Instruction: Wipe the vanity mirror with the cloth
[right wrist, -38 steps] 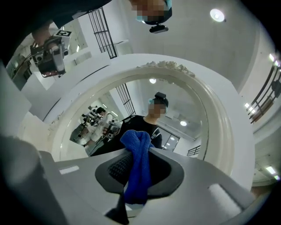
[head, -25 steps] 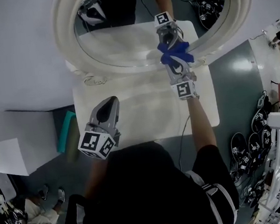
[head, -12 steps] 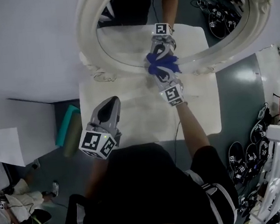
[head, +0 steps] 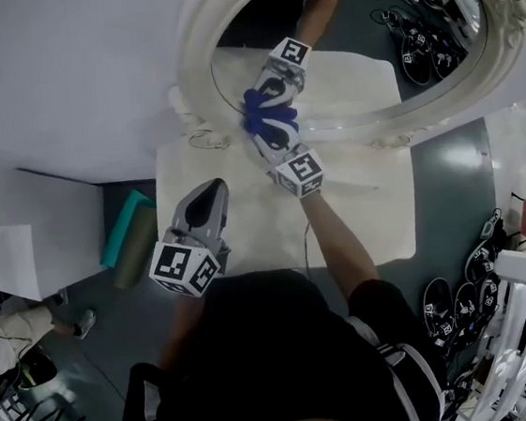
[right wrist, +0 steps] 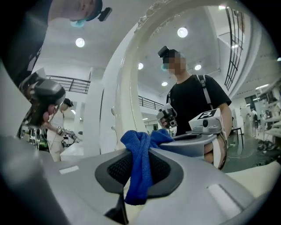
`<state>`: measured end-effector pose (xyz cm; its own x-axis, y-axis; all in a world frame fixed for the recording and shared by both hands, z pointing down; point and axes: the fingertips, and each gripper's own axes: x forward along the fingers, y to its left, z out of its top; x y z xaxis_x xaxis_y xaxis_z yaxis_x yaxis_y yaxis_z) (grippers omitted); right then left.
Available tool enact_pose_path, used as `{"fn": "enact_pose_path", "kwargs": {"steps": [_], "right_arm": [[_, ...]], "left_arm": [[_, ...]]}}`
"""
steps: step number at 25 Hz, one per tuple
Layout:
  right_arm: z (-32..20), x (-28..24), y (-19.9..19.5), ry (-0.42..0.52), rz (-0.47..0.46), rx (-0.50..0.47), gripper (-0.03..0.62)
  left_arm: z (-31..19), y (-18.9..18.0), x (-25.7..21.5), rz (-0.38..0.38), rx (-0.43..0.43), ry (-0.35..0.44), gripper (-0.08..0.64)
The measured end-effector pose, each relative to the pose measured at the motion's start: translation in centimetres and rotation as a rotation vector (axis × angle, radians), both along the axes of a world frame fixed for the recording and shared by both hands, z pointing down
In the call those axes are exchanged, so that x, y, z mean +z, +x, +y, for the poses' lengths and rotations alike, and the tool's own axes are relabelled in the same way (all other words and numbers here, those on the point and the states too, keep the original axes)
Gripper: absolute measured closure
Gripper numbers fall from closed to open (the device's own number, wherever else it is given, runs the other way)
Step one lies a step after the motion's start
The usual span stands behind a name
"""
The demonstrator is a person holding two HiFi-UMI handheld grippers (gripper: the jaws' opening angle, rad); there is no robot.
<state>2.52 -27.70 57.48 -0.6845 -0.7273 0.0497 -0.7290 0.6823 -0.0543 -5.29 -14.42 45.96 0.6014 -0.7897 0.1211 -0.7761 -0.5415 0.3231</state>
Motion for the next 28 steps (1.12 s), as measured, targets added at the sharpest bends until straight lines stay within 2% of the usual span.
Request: {"fn": "enact_pose_path", "kwargs": {"steps": [7,10,14,19,28], "right_arm": [[1.0,-7.8,-1.3,0.014,-0.230,-0.017,0.529],[2.5,-11.4,-0.8,0.022,-0.280,-0.004,0.529],[4.8,-15.7,0.1,0.051,-0.306,0.034,0.530],[7.4,-19.4,3.2,0.094,-0.300,0.145,0.529],[13.3,-16.9,9.2,0.033,-0.262,0.400,0.529]], "left_arm": [[0.1,0.2,-1.0,0.034,0.004,0.035,0.549],[0.5,0.4,-1.9,0.047,0.019,0.053,0.549],[1.0,0.5,-3.3,0.068,0.054,0.077,0.549],[0.7,2.5,-4.4,0.075,0.111,0.100,0.549],[2.2,5.9,-3.6,0.083,0.200,0.095,0.549]]}}
